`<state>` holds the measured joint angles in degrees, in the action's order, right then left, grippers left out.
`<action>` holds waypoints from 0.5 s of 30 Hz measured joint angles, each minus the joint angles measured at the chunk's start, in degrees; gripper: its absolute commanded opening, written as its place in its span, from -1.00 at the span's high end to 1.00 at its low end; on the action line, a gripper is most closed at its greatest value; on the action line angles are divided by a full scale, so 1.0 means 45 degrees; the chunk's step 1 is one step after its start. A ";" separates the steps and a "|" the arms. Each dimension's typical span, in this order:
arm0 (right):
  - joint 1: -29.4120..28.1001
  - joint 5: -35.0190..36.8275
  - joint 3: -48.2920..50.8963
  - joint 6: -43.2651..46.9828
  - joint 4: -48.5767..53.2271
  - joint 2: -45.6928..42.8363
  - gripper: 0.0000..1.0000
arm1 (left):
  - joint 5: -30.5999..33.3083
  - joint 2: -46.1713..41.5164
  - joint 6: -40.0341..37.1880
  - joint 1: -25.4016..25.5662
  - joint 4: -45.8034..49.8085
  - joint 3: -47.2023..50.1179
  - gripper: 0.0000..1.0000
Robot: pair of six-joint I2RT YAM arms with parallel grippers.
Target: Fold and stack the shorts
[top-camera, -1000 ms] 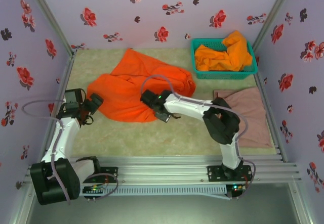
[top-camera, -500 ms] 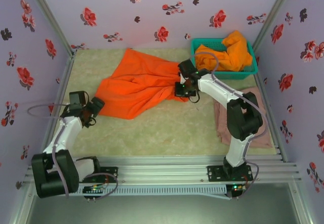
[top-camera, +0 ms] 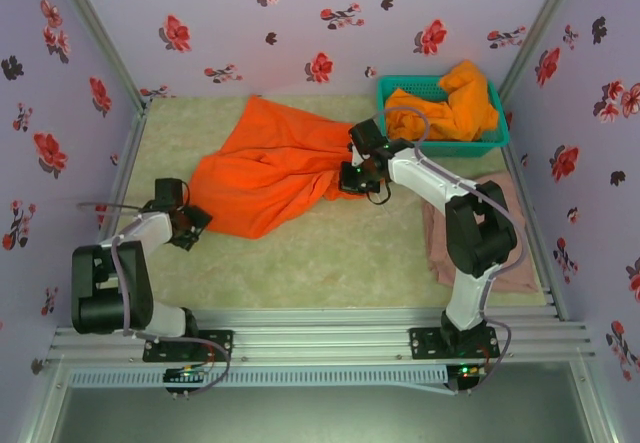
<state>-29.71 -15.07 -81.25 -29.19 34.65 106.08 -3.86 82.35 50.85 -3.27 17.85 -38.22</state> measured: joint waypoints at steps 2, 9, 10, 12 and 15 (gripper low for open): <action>0.0000 0.0000 0.0005 0.0000 0.0000 0.0000 1.00 | 0.0180 0.0175 -0.0034 -0.0005 0.0330 -0.0194 0.29; 0.0000 0.0000 0.0165 0.0010 -0.0029 0.0000 1.00 | -0.0024 0.1025 -0.0389 0.0117 -0.0107 -0.1093 0.44; 0.0000 0.0000 0.0165 0.0015 -0.0034 0.0000 1.00 | -0.0068 0.1098 -0.0447 0.0121 -0.0209 -0.1287 0.39; 0.0000 0.0000 0.0165 0.0039 -0.0034 0.0000 1.00 | -0.0097 0.1141 -0.0568 0.0121 -0.0316 -0.1632 0.38; 0.0000 0.0000 0.0165 0.0049 -0.0034 0.0000 1.00 | -0.0121 0.1185 -0.0714 0.0121 -0.0457 -0.2001 0.39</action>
<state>-29.71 -15.07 -80.51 -28.97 34.50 106.08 -4.40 87.68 47.64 -2.72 15.79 -47.22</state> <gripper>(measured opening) 0.046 0.308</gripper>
